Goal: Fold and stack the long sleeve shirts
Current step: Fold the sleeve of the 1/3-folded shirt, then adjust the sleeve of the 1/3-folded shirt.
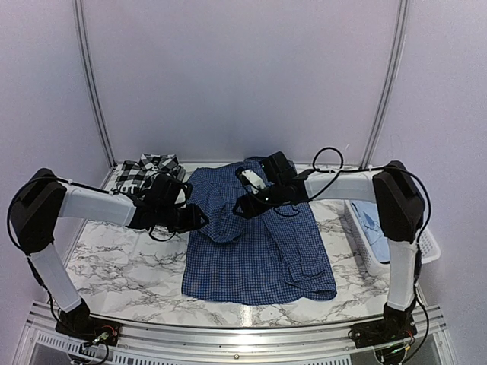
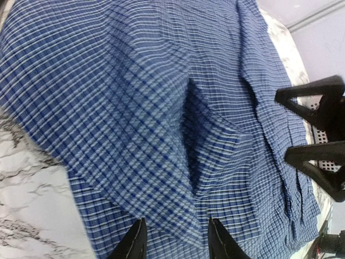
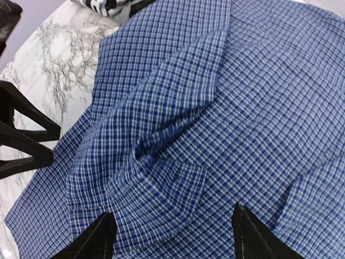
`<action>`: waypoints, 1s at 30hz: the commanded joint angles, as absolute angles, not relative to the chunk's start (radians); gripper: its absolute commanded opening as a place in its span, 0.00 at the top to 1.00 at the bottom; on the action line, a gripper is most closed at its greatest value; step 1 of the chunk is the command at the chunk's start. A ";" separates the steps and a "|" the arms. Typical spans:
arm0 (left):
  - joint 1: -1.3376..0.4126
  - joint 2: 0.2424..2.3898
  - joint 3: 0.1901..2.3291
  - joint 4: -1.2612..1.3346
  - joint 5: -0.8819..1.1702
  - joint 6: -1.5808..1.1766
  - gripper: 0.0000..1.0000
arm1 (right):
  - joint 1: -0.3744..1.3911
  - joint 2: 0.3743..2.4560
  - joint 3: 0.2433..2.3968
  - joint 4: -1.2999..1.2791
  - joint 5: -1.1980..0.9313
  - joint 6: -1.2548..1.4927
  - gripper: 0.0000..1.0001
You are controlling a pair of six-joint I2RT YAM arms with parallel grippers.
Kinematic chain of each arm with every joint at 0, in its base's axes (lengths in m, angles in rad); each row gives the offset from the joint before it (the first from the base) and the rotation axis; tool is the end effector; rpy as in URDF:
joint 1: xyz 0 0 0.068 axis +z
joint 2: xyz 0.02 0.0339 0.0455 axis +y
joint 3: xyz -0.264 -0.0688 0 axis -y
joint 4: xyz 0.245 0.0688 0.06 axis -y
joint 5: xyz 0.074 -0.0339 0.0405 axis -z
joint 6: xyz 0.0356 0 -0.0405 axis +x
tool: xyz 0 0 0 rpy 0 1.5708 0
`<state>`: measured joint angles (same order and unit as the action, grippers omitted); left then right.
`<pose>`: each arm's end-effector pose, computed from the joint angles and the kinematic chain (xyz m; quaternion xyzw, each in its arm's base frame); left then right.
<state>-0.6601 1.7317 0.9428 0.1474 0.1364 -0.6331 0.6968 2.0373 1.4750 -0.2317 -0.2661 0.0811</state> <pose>0.2854 -0.2277 0.1771 0.0426 0.8914 -0.3180 0.3201 0.3421 0.2985 0.1922 -0.3258 0.8590 0.2559 0.3008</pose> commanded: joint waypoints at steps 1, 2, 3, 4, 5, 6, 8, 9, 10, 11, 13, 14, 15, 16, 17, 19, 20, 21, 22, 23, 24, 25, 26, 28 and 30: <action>-0.645 1.684 0.906 0.124 0.136 -0.707 0.61 | 0.701 2.110 1.633 -0.201 -0.366 0.007 0.29; -0.642 1.683 0.902 0.123 0.139 -0.712 0.61 | 0.701 2.133 1.665 -0.218 -0.391 0.003 0.29; -0.640 1.679 0.894 0.123 0.141 -0.716 0.61 | 0.701 2.159 1.700 -0.243 -0.402 0.002 0.29; -0.637 1.676 0.890 0.123 0.139 -0.718 0.61 | 0.702 2.183 1.734 -0.276 -0.411 0.002 0.29; -0.633 1.670 0.884 0.122 0.138 -0.719 0.61 | 0.701 2.211 1.770 -0.310 -0.427 0.002 0.30; -0.631 1.663 0.880 0.121 0.136 -0.722 0.61 | 0.701 2.234 1.799 -0.343 -0.437 -0.022 0.30; -0.625 1.649 0.871 0.118 0.137 -0.723 0.60 | 0.702 2.266 1.838 -0.392 -0.457 -0.032 0.31; -0.622 1.643 0.868 0.115 0.137 -0.724 0.60 | 0.701 2.273 1.847 -0.407 -0.465 -0.034 0.31; -0.619 1.639 0.866 0.109 0.138 -0.723 0.60 | 0.701 2.275 1.847 -0.415 -0.474 -0.029 0.32; -0.617 1.635 0.864 0.105 0.137 -0.722 0.60 | 0.702 2.273 1.842 -0.417 -0.484 -0.026 0.33; -0.612 1.629 0.862 0.098 0.134 -0.717 0.60 | 0.701 2.263 1.823 -0.417 -0.503 -0.017 0.36; -0.608 1.628 0.861 0.097 0.136 -0.716 0.60 | 0.701 2.259 1.814 -0.418 -0.506 -0.011 0.37; -0.604 1.627 0.860 0.097 0.138 -0.716 0.60 | 0.702 2.257 1.804 -0.420 -0.513 -0.007 0.39; -0.602 1.627 0.861 0.098 0.142 -0.716 0.60 | 0.701 2.255 1.798 -0.421 -0.527 -0.006 0.41; -0.601 1.627 0.861 0.097 0.146 -0.716 0.60 | 0.702 2.253 1.793 -0.419 -0.536 -0.006 0.42; -0.600 1.627 0.861 0.094 0.148 -0.716 0.60 | 0.701 2.252 1.788 -0.418 -0.554 0.021 0.45; -0.598 1.626 0.862 0.092 0.147 -0.715 0.60 | 0.702 2.253 1.787 -0.421 -0.556 0.028 0.47; -0.598 1.626 0.862 0.088 0.146 -0.715 0.60 | 0.702 2.253 1.785 -0.427 -0.553 0.033 0.47; -0.595 1.625 0.861 0.085 0.146 -0.715 0.60 | 0.702 2.253 1.783 -0.431 -0.548 0.037 0.47; -0.595 1.623 0.862 0.081 0.147 -0.715 0.60 | 0.702 2.254 1.783 -0.435 -0.542 0.038 0.47; -0.594 1.621 0.861 0.078 0.147 -0.714 0.60 | 0.701 2.255 1.781 -0.440 -0.538 0.041 0.47; -0.593 1.620 0.861 0.076 0.149 -0.715 0.60 | 0.702 2.256 1.779 -0.442 -0.536 0.043 0.47; -0.592 1.619 0.861 0.074 0.153 -0.713 0.60 | 0.703 2.259 1.779 -0.445 -0.532 0.045 0.47; -0.592 1.616 0.860 0.070 0.163 -0.711 0.60 | 0.705 2.264 1.783 -0.455 -0.511 0.052 0.47; -0.592 1.611 0.856 0.068 0.172 -0.712 0.60 | 0.708 2.272 1.796 -0.477 -0.493 0.061 0.49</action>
